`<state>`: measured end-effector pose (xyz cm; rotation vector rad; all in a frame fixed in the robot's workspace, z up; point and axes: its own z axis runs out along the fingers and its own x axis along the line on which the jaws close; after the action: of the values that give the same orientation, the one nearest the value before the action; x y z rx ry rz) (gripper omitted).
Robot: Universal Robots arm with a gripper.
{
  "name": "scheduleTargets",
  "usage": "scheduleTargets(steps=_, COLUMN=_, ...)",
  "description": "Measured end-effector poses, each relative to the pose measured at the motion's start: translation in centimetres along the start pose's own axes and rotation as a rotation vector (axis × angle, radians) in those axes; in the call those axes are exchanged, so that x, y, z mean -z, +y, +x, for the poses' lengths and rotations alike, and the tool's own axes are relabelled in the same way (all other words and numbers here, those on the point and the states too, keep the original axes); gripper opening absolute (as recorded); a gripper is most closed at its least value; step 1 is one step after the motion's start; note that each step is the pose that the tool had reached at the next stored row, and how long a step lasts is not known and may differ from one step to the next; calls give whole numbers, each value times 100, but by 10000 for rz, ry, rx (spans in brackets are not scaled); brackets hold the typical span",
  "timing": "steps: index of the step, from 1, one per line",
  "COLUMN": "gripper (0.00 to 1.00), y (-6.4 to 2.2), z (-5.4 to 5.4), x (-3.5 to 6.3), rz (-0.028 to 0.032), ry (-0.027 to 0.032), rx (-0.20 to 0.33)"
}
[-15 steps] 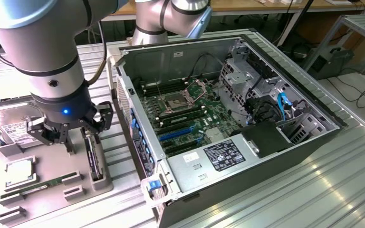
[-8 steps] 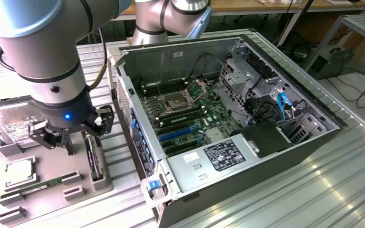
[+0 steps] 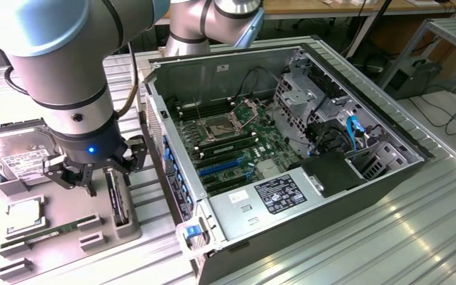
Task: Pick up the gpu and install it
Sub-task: 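Pick up the gpu and move the gpu toward the slot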
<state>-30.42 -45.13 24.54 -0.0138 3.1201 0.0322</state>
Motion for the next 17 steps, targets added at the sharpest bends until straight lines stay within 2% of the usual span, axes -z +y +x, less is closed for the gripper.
scheduleTargets(steps=9, gripper=60, y=-4, z=-2, x=-191, rz=-1, ry=0, rx=1)
scheduleTargets(steps=17, gripper=60, y=-4, z=-2, x=-201, rz=4, ry=2, rx=1)
